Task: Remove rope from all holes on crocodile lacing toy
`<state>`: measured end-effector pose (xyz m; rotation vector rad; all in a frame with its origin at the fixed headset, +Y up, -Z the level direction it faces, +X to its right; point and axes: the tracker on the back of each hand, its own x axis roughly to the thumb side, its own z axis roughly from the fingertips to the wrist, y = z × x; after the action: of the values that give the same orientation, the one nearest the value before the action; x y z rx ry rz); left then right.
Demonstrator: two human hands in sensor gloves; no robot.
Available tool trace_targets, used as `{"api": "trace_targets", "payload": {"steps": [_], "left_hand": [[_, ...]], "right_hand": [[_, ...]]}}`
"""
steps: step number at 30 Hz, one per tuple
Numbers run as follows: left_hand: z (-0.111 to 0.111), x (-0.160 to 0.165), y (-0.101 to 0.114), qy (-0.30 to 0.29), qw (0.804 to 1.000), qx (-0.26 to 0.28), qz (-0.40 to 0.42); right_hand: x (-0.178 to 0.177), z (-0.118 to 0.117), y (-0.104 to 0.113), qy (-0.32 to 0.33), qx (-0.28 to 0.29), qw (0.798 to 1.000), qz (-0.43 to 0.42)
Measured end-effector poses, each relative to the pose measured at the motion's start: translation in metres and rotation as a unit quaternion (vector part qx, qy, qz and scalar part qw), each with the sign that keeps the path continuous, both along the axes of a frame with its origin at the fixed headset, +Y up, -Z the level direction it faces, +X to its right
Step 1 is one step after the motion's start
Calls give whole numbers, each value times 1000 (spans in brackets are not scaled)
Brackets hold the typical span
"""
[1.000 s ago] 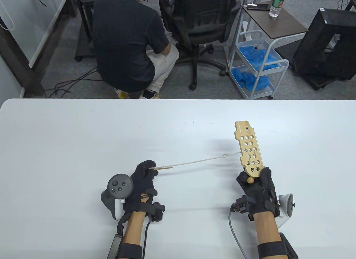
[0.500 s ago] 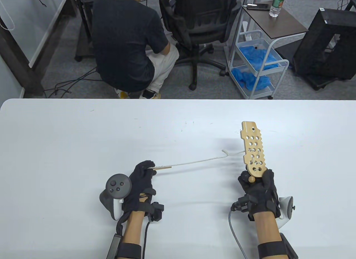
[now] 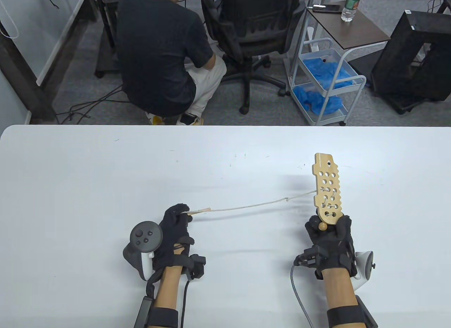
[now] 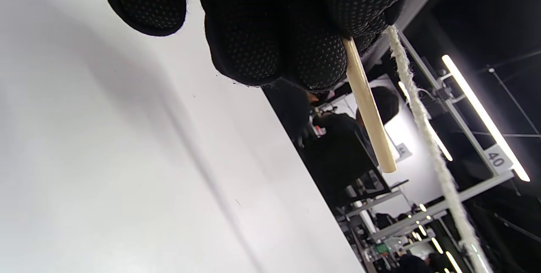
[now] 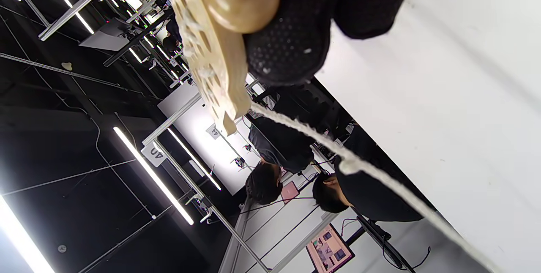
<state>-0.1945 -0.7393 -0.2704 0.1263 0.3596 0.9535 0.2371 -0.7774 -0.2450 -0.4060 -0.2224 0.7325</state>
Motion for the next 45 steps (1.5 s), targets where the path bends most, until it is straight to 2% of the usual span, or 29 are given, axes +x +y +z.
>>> {"api": "trace_targets", "payload": {"steps": [13, 31, 36, 45], "left_hand": [[2, -3, -2, 24, 999, -15, 22], [-2, 17, 0, -52, 998, 14, 26], [-3, 22, -2, -75, 994, 12, 78], [-3, 32, 1, -106, 991, 20, 80]], "right_hand": [[0, 1, 3, -14, 11, 1000, -14], [-15, -2, 6, 18, 15, 999, 23], [-26, -4, 12, 51, 33, 998, 29], [-42, -10, 12, 126, 59, 984, 107]]}}
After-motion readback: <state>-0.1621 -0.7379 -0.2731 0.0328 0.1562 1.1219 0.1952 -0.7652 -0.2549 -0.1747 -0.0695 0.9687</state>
